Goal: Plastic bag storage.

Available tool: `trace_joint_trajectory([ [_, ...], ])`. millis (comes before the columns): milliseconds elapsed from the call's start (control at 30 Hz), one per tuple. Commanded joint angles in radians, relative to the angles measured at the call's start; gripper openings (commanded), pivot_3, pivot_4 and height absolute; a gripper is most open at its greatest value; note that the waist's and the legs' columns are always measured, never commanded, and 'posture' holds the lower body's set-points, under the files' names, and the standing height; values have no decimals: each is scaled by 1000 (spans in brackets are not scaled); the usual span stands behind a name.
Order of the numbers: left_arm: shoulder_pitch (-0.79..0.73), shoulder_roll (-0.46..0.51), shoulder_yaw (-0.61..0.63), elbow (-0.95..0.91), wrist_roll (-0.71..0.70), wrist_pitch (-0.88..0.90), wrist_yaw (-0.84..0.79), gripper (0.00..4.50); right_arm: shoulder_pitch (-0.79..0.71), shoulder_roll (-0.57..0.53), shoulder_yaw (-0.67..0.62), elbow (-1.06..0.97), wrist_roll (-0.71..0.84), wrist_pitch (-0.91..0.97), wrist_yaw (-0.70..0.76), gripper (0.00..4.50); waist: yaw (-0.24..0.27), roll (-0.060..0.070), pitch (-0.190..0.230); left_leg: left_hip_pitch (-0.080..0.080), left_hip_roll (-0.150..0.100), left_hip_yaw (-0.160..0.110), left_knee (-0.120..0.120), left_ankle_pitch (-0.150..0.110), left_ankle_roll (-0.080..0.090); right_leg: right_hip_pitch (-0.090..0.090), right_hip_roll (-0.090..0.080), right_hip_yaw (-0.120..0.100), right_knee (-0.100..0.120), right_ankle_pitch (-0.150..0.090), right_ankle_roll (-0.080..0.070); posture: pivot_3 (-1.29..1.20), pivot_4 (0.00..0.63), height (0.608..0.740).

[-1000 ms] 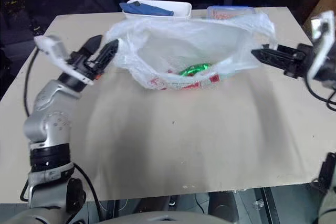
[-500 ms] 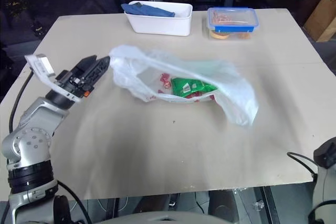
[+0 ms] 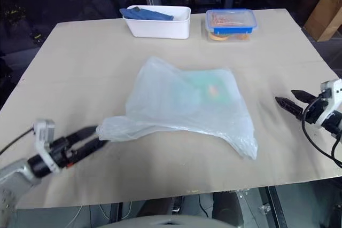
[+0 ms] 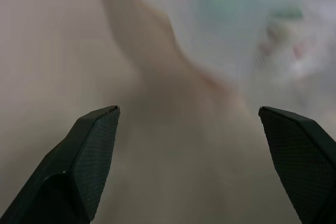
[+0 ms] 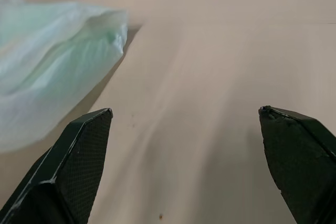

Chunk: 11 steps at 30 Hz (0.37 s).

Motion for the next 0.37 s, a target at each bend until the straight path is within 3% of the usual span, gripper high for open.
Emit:
trace_joint_trajectory([
  [33, -18, -25, 20, 37, 125, -132, 45, 4428, 33, 18, -17, -57, 15, -40, 46, 4500, 12, 0, 0, 0, 1, 0, 0, 0, 0, 0, 1, 0, 0, 0, 0, 0, 150, 740],
  [200, -44, -43, -21, 113, 250, -273, 31, 4428, 93, 5, 3, -22, -49, -207, 185, 4500, 22, 0, -1, 0, 2, 0, 4, 0, 0, 1, 2, 0, 0, 1, 0, 0, 150, 740],
  [367, -34, -47, -47, 128, 300, -382, -33, 4428, 90, -15, -4, 25, -58, -240, 250, 4500, 15, 0, -1, 0, 2, 1, 3, 0, 0, 0, 2, 0, -1, 1, -1, 0, 150, 740],
])
